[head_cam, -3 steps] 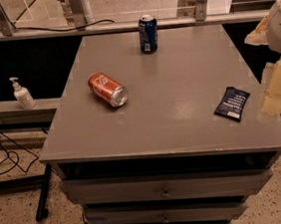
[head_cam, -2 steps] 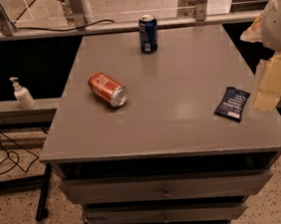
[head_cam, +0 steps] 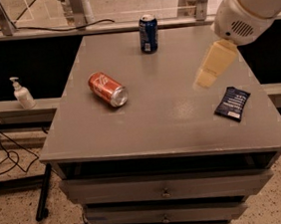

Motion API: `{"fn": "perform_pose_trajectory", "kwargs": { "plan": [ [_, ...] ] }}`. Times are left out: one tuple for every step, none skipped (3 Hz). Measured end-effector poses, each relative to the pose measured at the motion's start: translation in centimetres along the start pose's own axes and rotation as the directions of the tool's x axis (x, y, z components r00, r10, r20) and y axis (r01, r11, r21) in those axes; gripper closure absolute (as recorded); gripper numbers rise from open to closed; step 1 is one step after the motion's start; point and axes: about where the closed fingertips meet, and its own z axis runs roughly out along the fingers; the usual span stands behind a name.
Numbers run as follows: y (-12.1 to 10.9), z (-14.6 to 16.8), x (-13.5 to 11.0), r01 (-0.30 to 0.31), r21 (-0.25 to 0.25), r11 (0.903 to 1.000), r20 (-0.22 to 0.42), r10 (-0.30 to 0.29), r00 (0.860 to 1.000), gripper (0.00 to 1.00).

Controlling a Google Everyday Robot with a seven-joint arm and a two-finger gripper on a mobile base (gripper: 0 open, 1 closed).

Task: Place coke can upright

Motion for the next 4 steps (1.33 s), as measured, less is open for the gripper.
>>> {"fn": "perform_pose_trajectory", "kwargs": {
  "plan": [
    [-1.9,3.8,-4.7,-0.114,-0.016,0.9934,0.043,0.115,0.993,0.0],
    [-1.6,7.7,-10.0,-0.252,-0.089,0.9635,0.052,0.257,0.965,0.0],
    [-1.6,7.7,-10.0,-0.252,-0.089,0.9635,0.052,0.257,0.965,0.0],
    [-0.7,7.8,-10.8,-0.314,-0.16,0.9359,0.077,0.329,0.941,0.0]
  ]
}}
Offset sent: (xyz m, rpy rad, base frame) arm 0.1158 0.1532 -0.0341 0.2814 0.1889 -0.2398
